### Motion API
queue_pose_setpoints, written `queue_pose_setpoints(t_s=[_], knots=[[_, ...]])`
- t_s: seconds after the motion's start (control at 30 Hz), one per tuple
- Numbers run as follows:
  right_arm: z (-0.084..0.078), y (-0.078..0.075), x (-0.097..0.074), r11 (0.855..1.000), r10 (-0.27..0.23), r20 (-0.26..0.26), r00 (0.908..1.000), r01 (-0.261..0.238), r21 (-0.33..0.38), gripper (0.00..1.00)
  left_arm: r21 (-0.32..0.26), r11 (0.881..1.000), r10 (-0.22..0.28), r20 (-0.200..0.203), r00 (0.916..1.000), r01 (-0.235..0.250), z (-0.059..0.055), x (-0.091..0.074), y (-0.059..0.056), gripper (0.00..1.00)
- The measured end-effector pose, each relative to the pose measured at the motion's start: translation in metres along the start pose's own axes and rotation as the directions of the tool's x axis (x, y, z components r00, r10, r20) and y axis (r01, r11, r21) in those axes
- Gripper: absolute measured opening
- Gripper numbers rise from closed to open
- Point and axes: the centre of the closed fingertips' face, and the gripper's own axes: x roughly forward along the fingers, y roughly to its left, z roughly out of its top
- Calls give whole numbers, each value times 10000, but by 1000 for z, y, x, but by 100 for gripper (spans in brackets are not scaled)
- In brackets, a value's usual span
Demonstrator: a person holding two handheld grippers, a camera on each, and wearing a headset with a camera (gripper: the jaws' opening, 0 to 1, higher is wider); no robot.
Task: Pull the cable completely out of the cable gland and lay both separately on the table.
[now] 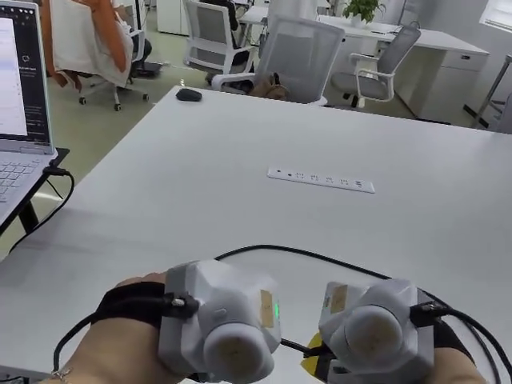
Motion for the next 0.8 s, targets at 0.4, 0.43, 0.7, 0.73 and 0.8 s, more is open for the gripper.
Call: queue_pose_setpoints(t_s=[0.4,0.43,0.7,0.73,0.8], knots=[[0,12,-9,9936,622,48,9980,-624,941,11,-203,9998,87,11,10000,-87,-3,-4,3,17],[9,13,-9,9923,647,398,9971,-685,1035,13,-231,9997,95,63,9999,-93,-1,-4,3,17],[47,8,-17,9969,41,1496,9887,-159,777,14,-303,9994,169,243,9996,-161,3,-7,5,17],[51,7,-18,9967,14,1698,9855,-151,799,13,-341,9993,162,284,9995,-152,3,-8,4,17],[56,8,-19,9971,9,1842,9829,-150,752,11,-425,9990,155,379,9992,-139,6,-8,3,17]])
